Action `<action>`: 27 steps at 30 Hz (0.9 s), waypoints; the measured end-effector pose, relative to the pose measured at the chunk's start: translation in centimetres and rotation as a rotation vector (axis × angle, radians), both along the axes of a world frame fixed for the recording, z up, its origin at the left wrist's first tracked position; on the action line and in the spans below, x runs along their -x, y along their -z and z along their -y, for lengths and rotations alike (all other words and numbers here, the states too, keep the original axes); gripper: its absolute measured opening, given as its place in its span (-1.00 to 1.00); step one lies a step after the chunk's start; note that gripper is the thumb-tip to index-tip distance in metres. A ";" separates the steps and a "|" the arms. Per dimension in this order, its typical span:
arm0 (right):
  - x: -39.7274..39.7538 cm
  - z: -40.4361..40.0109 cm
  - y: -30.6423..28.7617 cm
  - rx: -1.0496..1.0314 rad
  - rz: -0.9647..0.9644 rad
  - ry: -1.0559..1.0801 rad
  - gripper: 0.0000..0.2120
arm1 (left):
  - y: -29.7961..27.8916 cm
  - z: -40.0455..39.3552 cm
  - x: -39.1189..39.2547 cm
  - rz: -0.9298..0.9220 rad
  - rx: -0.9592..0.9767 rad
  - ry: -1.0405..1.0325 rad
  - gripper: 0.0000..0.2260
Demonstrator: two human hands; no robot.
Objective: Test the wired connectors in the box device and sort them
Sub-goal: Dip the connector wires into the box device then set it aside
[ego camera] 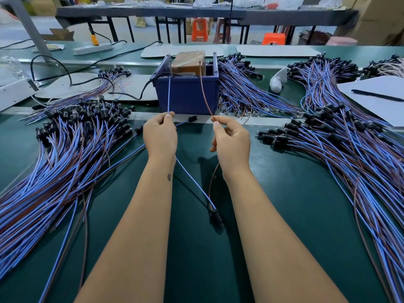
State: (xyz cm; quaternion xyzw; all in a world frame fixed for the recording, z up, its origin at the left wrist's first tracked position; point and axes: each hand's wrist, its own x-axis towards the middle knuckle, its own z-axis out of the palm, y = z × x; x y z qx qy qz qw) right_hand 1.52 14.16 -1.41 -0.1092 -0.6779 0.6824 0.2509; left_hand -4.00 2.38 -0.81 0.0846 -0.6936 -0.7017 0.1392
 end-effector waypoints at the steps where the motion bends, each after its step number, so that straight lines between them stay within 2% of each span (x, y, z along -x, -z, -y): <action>1: 0.0 0.0 0.0 -0.001 0.000 0.000 -0.80 | 0.0 0.1 0.1 0.008 0.020 0.010 -0.79; 27: 0.1 -0.1 0.2 -0.020 0.012 -0.015 -0.81 | -0.9 0.6 0.8 -0.018 0.193 0.105 -0.77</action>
